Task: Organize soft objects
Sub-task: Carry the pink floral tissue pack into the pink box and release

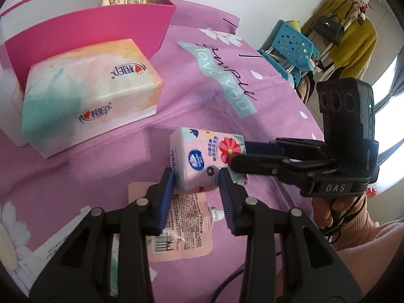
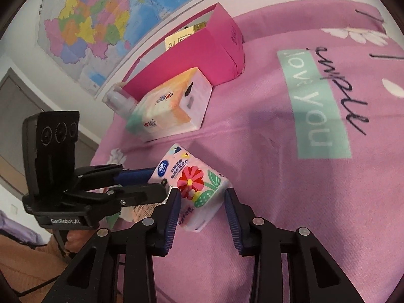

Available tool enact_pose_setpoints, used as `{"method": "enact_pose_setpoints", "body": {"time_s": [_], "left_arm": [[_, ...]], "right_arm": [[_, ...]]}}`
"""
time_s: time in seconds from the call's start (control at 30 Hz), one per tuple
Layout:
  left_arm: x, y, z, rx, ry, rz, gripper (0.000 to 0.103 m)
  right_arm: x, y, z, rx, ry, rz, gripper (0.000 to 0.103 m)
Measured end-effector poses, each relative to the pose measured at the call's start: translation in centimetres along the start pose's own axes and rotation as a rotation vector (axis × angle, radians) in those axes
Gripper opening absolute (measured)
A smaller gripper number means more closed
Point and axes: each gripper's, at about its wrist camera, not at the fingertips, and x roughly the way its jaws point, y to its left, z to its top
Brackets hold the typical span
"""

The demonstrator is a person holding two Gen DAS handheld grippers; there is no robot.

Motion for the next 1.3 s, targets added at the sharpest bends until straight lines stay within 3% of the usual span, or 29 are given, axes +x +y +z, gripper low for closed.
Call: {"method": "enact_pose_setpoints", "body": {"time_s": [0.1, 0.47, 0.8, 1.3], "left_arm": [[-1.0, 0.0, 0.2, -0.001, -0.025, 0.005, 0.038], [-6.7, 1.4, 2.9, -0.011, -0.175, 0.072, 0.038], [-10.0, 4.0, 7.0, -0.025, -0.275, 0.181, 0.038], [-10.1, 10.3, 12.3, -0.129, -0.276, 0.239, 0.038]], "right_arm": [[-0.5, 0.5, 0.7, -0.023, -0.017, -0.001, 0.030], [-1.3, 4.5, 4.9, -0.160, -0.091, 0.046, 0.030], [0.0, 8.7, 10.7, -0.282, -0.157, 0.070, 0.030], [4.4, 10.6, 18.3, -0.314, -0.165, 0.063, 0.030]]}}
